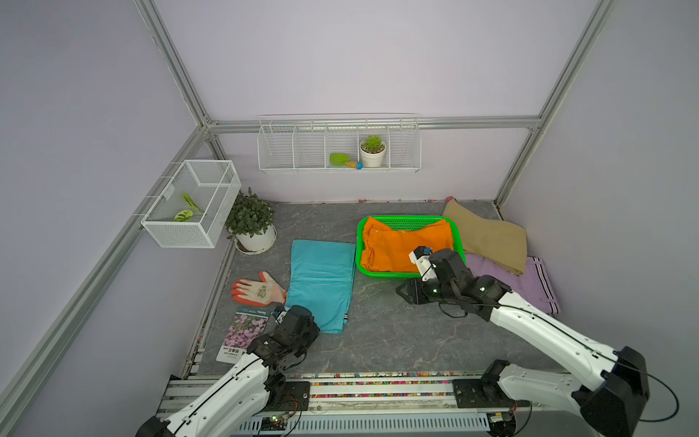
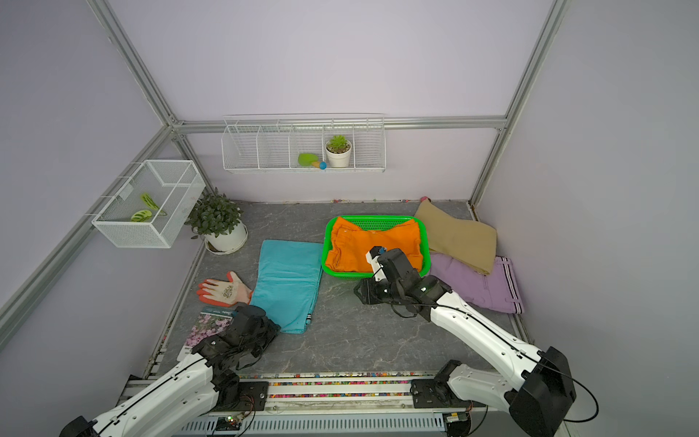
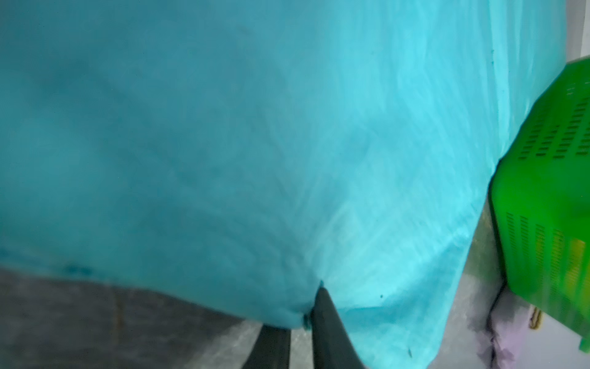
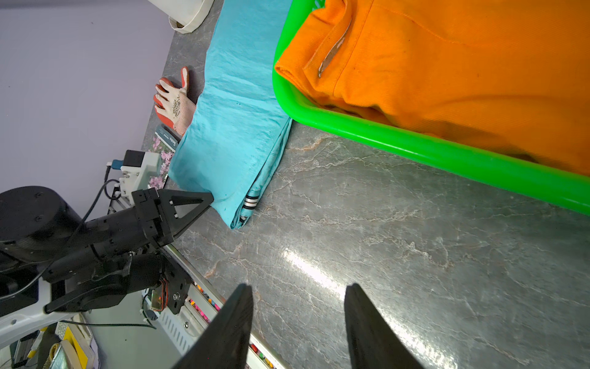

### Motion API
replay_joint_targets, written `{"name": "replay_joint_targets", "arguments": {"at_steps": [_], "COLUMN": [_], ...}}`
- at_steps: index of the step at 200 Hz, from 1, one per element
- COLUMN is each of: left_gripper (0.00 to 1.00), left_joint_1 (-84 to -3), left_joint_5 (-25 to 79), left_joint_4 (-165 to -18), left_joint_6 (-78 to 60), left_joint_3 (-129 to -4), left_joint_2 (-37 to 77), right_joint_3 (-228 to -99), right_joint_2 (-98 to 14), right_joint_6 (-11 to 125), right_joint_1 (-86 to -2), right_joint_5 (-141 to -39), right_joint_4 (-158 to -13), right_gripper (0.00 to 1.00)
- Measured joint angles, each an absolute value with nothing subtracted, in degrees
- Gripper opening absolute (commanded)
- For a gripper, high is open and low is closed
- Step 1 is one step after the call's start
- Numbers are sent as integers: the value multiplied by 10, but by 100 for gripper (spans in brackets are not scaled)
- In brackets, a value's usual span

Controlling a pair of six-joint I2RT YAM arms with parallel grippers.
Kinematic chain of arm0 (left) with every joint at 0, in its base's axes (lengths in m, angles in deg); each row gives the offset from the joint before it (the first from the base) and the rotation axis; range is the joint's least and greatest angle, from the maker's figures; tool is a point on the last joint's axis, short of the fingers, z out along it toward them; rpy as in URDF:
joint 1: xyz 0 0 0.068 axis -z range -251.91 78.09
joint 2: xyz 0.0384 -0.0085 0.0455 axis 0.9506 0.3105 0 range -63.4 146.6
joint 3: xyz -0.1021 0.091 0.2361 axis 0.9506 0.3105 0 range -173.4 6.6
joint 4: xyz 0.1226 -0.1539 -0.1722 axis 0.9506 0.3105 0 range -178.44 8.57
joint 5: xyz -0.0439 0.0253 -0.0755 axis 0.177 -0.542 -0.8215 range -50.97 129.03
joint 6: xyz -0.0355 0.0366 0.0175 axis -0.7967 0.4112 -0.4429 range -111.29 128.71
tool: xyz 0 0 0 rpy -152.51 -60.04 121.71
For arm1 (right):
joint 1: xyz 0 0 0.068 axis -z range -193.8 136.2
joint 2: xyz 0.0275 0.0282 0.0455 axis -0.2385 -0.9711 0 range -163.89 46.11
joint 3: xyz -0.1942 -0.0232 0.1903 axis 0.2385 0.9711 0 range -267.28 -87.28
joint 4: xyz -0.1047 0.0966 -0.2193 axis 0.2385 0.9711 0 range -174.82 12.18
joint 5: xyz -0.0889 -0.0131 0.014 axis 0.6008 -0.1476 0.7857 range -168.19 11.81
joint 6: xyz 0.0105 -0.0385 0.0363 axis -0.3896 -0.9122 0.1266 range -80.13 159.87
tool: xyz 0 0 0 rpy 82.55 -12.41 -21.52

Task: Put the folded long pants in the basket
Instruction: Pick up the long pant at the center of the board.

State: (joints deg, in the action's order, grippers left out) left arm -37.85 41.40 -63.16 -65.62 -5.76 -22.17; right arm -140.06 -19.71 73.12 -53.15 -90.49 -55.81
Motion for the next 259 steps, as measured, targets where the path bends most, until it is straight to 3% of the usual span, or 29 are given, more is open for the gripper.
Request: {"name": "replay_joint_targets", "arguments": {"at_steps": [56, 151, 205, 259], "left_gripper": [0, 0, 0, 0], "left_joint_1": [-383, -385, -385, -385], "left_joint_5": [413, 353, 366, 373], "left_joint_4": [-587, -293, -125, -38], "left_joint_6": [-618, -509, -441, -389], "left_joint_3": [-95, -335, -413, -449], "left_joint_2": [-221, -220, -210, -188], "right_joint_3": [-1401, -1400, -1438, -1507], "right_joint_2": [-195, -289, -354, -438], "right_joint_6": [719, 650, 606, 585], "right_joint_1": [-532, -552, -606, -690], "right_joint_5": [-913, -961, -956, -888], "right_joint_4": [-557, -566, -567, -589], "right_gripper": [49, 47, 48, 50]}}
